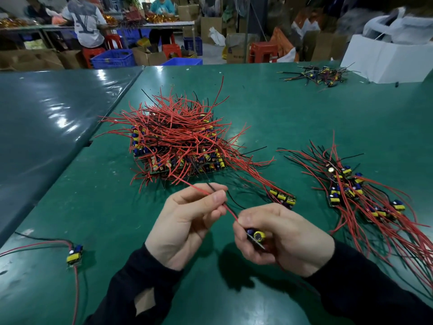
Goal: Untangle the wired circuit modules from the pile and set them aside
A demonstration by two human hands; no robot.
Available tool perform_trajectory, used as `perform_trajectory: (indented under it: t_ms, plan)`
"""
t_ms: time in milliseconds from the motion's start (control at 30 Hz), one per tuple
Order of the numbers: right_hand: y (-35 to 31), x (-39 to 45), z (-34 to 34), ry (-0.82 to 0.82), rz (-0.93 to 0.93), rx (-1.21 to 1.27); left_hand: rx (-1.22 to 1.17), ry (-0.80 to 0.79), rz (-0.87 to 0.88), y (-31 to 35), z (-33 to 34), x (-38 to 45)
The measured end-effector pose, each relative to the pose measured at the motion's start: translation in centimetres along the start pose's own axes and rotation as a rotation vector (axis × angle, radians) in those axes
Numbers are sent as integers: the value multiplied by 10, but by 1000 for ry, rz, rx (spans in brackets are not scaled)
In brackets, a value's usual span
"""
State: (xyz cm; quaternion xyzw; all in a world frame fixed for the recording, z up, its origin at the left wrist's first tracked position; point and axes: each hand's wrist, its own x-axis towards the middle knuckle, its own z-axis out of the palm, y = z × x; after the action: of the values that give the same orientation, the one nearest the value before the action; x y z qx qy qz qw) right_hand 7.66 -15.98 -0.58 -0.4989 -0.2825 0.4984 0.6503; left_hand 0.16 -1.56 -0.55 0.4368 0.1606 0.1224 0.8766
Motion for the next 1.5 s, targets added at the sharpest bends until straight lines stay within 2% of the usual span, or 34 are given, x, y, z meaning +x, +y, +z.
perform_trajectory:
  t_ms: [167, 233, 300, 433, 567, 667, 800, 1000, 1167, 1233, 1433, 1500]
  plan:
    - [11, 2, 1, 256, -260, -631, 303, 168, 242, -9, 2, 3]
    - [16, 1, 1, 317, -318, -825, 396, 223, 278, -13, 2, 2]
    - [16, 1, 2, 298, -293, -753, 363, 206, 197, -10, 1, 3]
    - [10, 4, 2, 228, -156, -334, 18, 83, -92, 2, -4, 5]
    - [5, 4, -2, 116, -82, -72, -121, -93, -160, 6, -9, 4]
    - [1, 2, -3, -3, -43, 38, -132, -197, -175, 6, -10, 1]
    - [3, 2, -3, 5, -64, 11, -113, -149, -106, 3, -9, 2]
    - [5, 0, 1, 59, -171, -277, -77, 30, 0, 1, -3, 4]
    - [9, 3, 2, 151, -196, -430, 102, 155, 242, -10, 6, 1]
    - [10, 5, 3, 173, -171, -434, 160, 185, 284, -13, 6, 1]
    - [11, 5, 1, 179, -85, -281, 1, 126, 87, -4, 2, 1]
    - [11, 5, 0, 179, -92, -262, -10, 116, 76, -1, 2, 1]
